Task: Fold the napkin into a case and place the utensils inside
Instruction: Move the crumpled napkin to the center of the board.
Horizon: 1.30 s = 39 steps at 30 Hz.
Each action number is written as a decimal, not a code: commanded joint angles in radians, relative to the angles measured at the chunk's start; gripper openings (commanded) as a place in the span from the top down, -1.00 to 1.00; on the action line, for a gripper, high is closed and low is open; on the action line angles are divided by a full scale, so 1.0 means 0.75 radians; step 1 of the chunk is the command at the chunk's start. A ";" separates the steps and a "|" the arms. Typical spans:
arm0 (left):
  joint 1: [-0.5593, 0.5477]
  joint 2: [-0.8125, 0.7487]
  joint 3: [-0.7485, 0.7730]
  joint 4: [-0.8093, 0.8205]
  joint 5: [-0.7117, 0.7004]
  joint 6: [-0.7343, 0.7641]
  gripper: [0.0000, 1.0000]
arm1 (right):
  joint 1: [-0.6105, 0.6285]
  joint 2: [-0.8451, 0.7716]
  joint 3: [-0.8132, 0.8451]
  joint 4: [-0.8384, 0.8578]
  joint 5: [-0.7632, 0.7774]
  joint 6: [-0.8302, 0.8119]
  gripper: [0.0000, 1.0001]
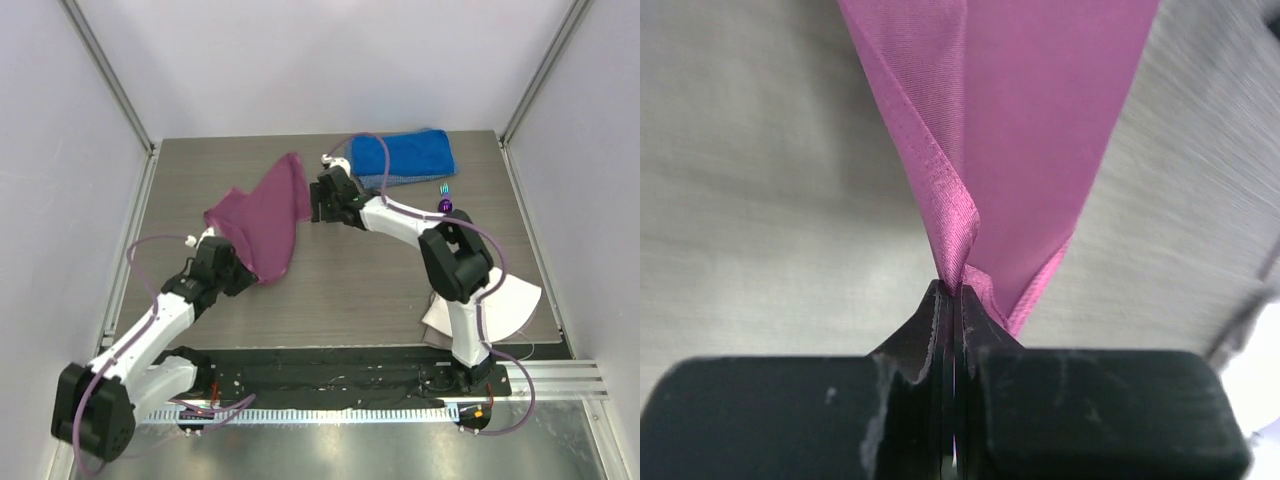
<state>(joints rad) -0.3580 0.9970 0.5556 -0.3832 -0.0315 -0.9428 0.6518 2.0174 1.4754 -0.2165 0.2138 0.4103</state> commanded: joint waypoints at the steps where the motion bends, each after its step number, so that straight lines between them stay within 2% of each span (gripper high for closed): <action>1: -0.003 -0.220 -0.092 -0.029 0.071 -0.179 1.00 | 0.029 0.161 0.272 -0.139 0.079 -0.085 -0.37; 4: -0.003 -0.329 -0.127 -0.056 0.050 -0.185 1.00 | 0.041 0.271 0.411 -0.186 0.109 -0.121 -0.34; 8: -0.003 -0.386 -0.142 -0.082 0.007 -0.169 1.00 | 0.047 0.358 0.522 -0.276 0.095 -0.126 -0.19; 14: -0.003 -0.364 -0.172 -0.021 0.026 -0.173 1.00 | 0.096 0.372 0.471 -0.272 0.130 -0.120 -0.17; 19: -0.001 -0.323 -0.166 0.012 0.034 -0.162 1.00 | 0.117 0.368 0.424 -0.309 0.134 -0.058 -0.01; 28: -0.001 -0.307 -0.178 0.043 0.034 -0.150 1.00 | 0.129 0.280 0.352 -0.335 0.167 0.017 -0.12; 35: -0.001 -0.296 -0.189 0.073 0.077 -0.150 1.00 | 0.135 0.192 0.318 -0.347 0.155 0.048 -0.11; 39: -0.003 -0.278 -0.191 0.094 0.107 -0.158 1.00 | 0.135 0.167 0.301 -0.343 0.153 0.067 -0.04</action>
<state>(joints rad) -0.3580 0.7769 0.4156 -0.3779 0.0132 -1.0660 0.7444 2.2288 1.7126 -0.4606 0.3164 0.4278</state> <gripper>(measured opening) 0.013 0.541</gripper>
